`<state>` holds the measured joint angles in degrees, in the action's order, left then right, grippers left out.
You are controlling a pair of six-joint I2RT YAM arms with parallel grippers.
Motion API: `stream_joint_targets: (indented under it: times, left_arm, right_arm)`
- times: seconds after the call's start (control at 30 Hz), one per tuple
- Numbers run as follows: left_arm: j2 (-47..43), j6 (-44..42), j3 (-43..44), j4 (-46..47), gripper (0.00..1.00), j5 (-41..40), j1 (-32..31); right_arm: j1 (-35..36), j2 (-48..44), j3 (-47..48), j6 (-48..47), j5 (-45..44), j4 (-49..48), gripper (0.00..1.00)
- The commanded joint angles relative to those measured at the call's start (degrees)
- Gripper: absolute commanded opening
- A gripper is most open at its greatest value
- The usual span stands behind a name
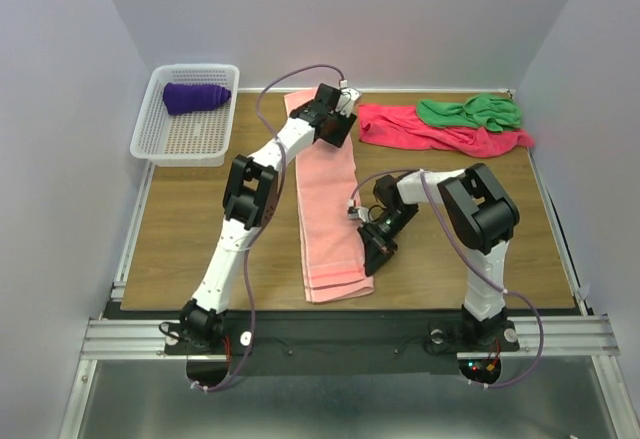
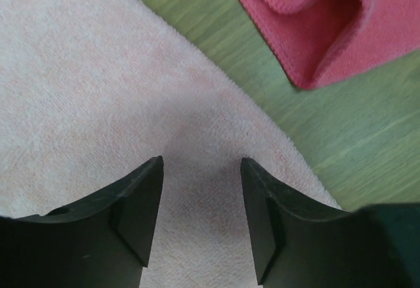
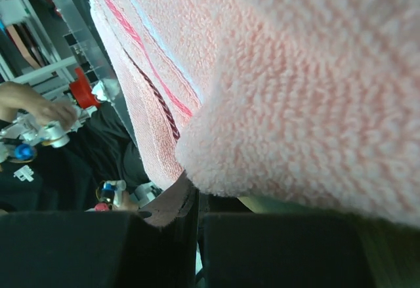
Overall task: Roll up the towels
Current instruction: Fold the towel
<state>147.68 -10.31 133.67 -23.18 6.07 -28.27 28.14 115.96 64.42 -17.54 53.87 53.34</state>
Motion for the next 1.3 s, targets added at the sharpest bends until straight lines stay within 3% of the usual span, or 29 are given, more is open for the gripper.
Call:
stream_joint_targets:
  times: [0.0,0.13,0.17,0.2,0.27,0.3,0.4,0.5,0.53,0.57,0.63,0.67,0.7,0.73,0.8,1.27]
  left_arm:
    - [-8.8,-0.8,1.1,5.3,0.66,1.7,3.7]
    - [-26.1,1.6,-9.4,10.0,0.99,7.4,6.9]
    - [-29.2,1.5,-14.6,10.4,0.99,8.2,7.3]
    - [-35.5,1.6,-17.2,11.0,0.99,8.2,7.7]
    - [-41.2,1.3,-23.9,10.4,0.99,6.8,8.0]
    - [-43.8,-0.5,-25.5,9.6,0.99,7.2,8.1]
    - [-53.4,-11.6,-32.5,1.7,0.99,15.8,8.2]
    - [-65.8,-20.7,-46.9,0.4,0.99,12.8,2.2]
    - [-72.9,-23.9,-51.6,0.4,0.96,7.6,-1.2]
    - [-76.6,-26.4,-62.0,0.9,0.9,4.9,-8.2]
    - [-87.1,-30.3,-72.4,4.3,0.76,-3.8,-16.8]
    - [-89.6,-30.4,-79.9,4.9,0.75,-5.6,-24.4]
    - [-91.2,-29.5,-82.5,5.3,0.74,-8.3,-27.9]
    - [-92.4,-26.7,-84.4,5.3,0.62,-10.2,-31.1]
    - [-91.0,-23.5,-87.3,5.4,0.56,-13.0,-38.1]
    - [-70.8,-20.0,-86.8,9.6,0.52,-7.0,-51.2]
  right_arm:
    - [0.6,0.5,2.4,1.5,2.2,-1.8,0.01]
    - [0.6,-3.8,-0.9,2.3,-0.5,-1.7,0.09]
    - [0.5,-7.1,-1.3,2.5,-1.3,-1.8,0.13]
    - [0.6,-9.6,-2.0,3.3,-3.2,-2.4,0.3]
    - [0.3,-13.5,-2.4,4.4,-5.3,-2.9,0.47]
    - [0.0,-17.6,-2.2,4.8,-6.0,-3.0,0.51]
    - [-2.4,-24.3,-1.3,5.9,-11.0,-2.7,0.76]
    - [-4.4,-27.5,0.8,6.3,-14.4,-2.8,0.86]
    - [-4.8,-28.2,1.5,6.6,-15.8,-2.8,0.91]
    - [-6.0,-28.2,2.0,6.8,-15.7,-2.9,0.91]
    - [-8.7,-27.8,3.2,7.7,-13.7,-3.5,0.91]
    - [-9.6,-27.4,3.8,8.0,-13.1,-3.7,0.91]
    - [-10.5,-26.8,4.5,8.1,-12.6,-3.9,0.9]
    - [-11.1,-26.3,5.6,8.4,-11.8,-3.9,0.9]
    - [-12.0,-24.4,6.6,8.7,-11.7,-3.9,0.89]
    - [-13.8,-22.1,6.9,9.3,-12.6,-4.8,0.86]
